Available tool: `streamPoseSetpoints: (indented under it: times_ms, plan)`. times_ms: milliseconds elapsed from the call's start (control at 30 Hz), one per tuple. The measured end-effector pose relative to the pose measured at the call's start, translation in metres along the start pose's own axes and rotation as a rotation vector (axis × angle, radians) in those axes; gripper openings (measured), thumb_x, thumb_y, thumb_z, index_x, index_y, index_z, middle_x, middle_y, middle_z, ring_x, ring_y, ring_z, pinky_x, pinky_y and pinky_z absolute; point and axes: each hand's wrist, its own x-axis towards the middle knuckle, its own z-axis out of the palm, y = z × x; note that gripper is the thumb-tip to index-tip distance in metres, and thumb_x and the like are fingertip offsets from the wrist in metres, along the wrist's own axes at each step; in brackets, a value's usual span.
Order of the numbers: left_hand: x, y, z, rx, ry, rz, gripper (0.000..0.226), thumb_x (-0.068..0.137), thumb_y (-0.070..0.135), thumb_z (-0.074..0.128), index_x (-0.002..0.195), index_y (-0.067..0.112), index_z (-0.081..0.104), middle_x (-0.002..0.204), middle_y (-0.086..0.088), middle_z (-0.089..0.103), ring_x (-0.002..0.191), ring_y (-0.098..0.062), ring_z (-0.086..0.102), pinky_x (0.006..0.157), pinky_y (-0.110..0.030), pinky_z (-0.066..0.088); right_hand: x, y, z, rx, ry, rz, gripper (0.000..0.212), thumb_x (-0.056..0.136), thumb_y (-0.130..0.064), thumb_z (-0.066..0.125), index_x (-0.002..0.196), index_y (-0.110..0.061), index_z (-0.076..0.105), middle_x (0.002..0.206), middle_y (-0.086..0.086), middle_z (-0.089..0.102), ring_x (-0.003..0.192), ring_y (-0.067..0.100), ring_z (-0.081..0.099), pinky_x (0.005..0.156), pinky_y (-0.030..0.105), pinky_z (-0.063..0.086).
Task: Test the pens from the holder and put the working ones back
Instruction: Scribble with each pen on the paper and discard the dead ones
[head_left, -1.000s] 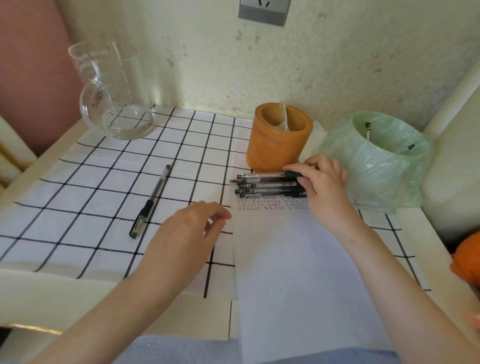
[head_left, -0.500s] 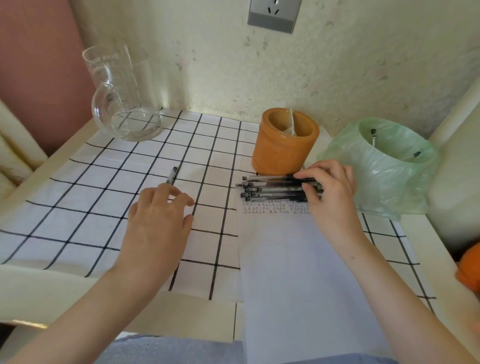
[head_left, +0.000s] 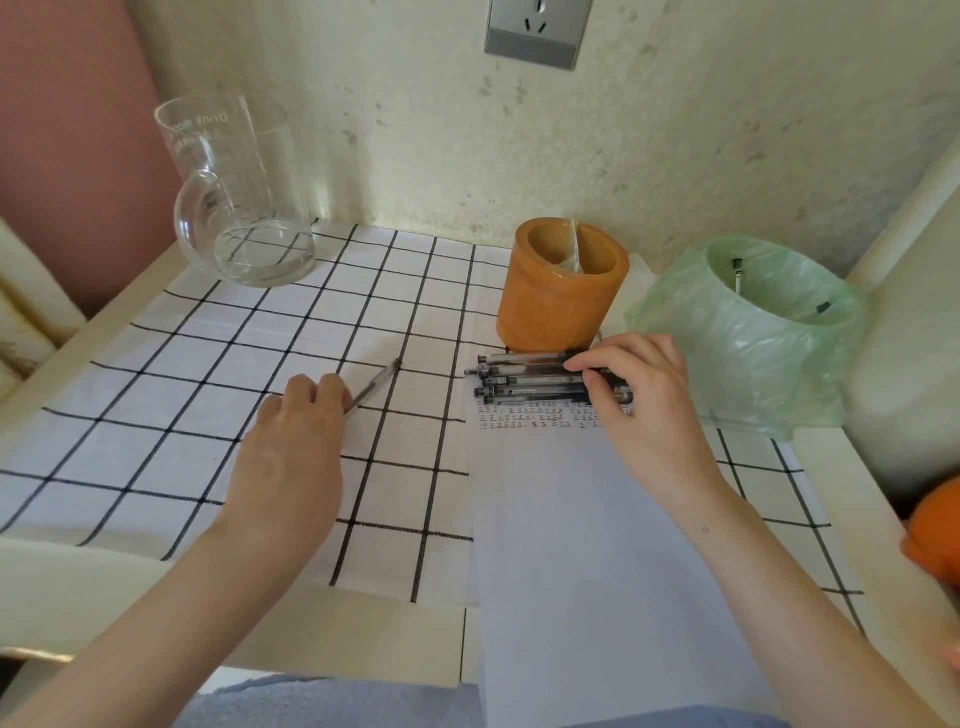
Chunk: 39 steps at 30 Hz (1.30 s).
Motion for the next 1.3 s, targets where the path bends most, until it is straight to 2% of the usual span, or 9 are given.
streamPoseSetpoints:
  times_ms: [167, 267, 367, 567, 733, 833, 1033, 1233, 1300]
  plan:
    - [0.000, 0.005, -0.008, -0.217, 0.048, 0.046, 0.045, 0.078, -0.007, 0.057, 0.119, 0.008, 0.048, 0.102, -0.008, 0.059, 0.091, -0.022, 0.055, 0.078, -0.030, 0.046, -0.001, -0.013, -0.007, 0.284, -0.081, 0.199, 0.018, 0.089, -0.006, 0.059, 0.095, -0.019, 0.069, 0.084, -0.012, 0.061, 0.080, 0.006, 0.052, 0.073, 0.015, 0.042]
    - [-0.006, 0.027, -0.021, -0.597, 0.011, 0.133, 0.045, 0.079, -0.004, 0.059, 0.115, 0.023, 0.052, 0.100, 0.008, 0.059, 0.088, -0.003, 0.056, 0.072, -0.008, 0.042, -0.004, -0.033, -0.014, 0.712, -0.330, 0.460, 0.021, 0.086, -0.026, 0.064, 0.106, -0.020, 0.065, 0.072, -0.002, 0.064, 0.059, 0.011, 0.051, 0.055, 0.024, 0.042]
    - [-0.015, 0.050, -0.023, -0.795, -0.078, 0.275, 0.043, 0.076, -0.007, 0.061, 0.103, 0.026, 0.058, 0.094, 0.013, 0.060, 0.091, 0.002, 0.055, 0.074, -0.005, 0.043, -0.012, -0.048, -0.011, 0.904, -0.527, 0.494, 0.039, 0.079, -0.038, 0.060, 0.110, -0.014, 0.064, 0.065, 0.002, 0.060, 0.052, 0.015, 0.047, 0.051, 0.027, 0.039]
    - [-0.023, 0.067, -0.003, -0.845, -0.151, 0.214, 0.017, 0.089, 0.021, 0.057, 0.096, 0.033, 0.047, 0.093, 0.018, 0.059, 0.088, 0.007, 0.055, 0.074, -0.008, 0.043, -0.018, -0.049, -0.005, 1.043, -0.308, 0.539, 0.033, 0.084, -0.030, 0.055, 0.097, -0.002, 0.069, 0.062, 0.006, 0.059, 0.051, 0.017, 0.048, 0.047, 0.024, 0.040]
    - [-0.024, 0.072, -0.005, -0.802, -0.206, 0.252, 0.012, 0.096, 0.024, 0.043, 0.095, 0.030, 0.053, 0.076, 0.012, 0.059, 0.074, -0.001, 0.053, 0.066, -0.017, 0.041, -0.021, -0.045, -0.011, 1.054, -0.308, 0.530, 0.029, 0.084, -0.029, 0.057, 0.089, -0.004, 0.070, 0.063, 0.007, 0.061, 0.052, 0.018, 0.051, 0.047, 0.023, 0.040]
    - [-0.026, 0.076, -0.005, -0.769, -0.187, 0.252, 0.016, 0.095, 0.030, 0.041, 0.092, 0.025, 0.056, 0.067, 0.011, 0.055, 0.068, -0.002, 0.051, 0.062, -0.018, 0.039, -0.022, -0.046, -0.011, 1.049, -0.312, 0.518, 0.029, 0.084, -0.030, 0.057, 0.086, -0.004, 0.069, 0.063, 0.006, 0.061, 0.052, 0.018, 0.051, 0.046, 0.023, 0.040]
    - [-0.029, 0.082, -0.011, -0.812, -0.139, 0.263, 0.019, 0.085, 0.051, 0.041, 0.094, 0.044, 0.056, 0.046, 0.009, 0.042, 0.046, -0.010, 0.039, 0.048, -0.017, 0.031, -0.019, -0.043, -0.021, 1.131, -0.284, 0.485, 0.023, 0.088, -0.026, 0.054, 0.081, -0.010, 0.069, 0.062, 0.007, 0.059, 0.050, 0.018, 0.050, 0.046, 0.023, 0.040]
    - [-0.028, 0.084, -0.010, -0.842, -0.241, 0.246, 0.039, 0.072, 0.064, 0.041, 0.097, 0.036, 0.051, 0.047, 0.008, 0.037, 0.045, -0.008, 0.034, 0.045, -0.017, 0.028, -0.022, -0.036, -0.029, 1.054, -0.419, 0.488, 0.016, 0.075, -0.016, 0.072, 0.071, -0.018, 0.057, 0.049, 0.003, 0.045, 0.043, 0.016, 0.039, 0.044, 0.020, 0.036]
    - [-0.028, 0.081, -0.007, -0.753, -0.274, 0.242, 0.045, 0.072, 0.067, 0.041, 0.105, 0.037, 0.047, 0.050, 0.011, 0.041, 0.048, -0.005, 0.039, 0.049, -0.015, 0.033, -0.017, -0.029, -0.035, 1.075, -0.308, 0.549, 0.020, 0.075, -0.008, 0.070, 0.073, -0.016, 0.051, 0.044, -0.002, 0.040, 0.038, 0.012, 0.037, 0.040, 0.019, 0.033]
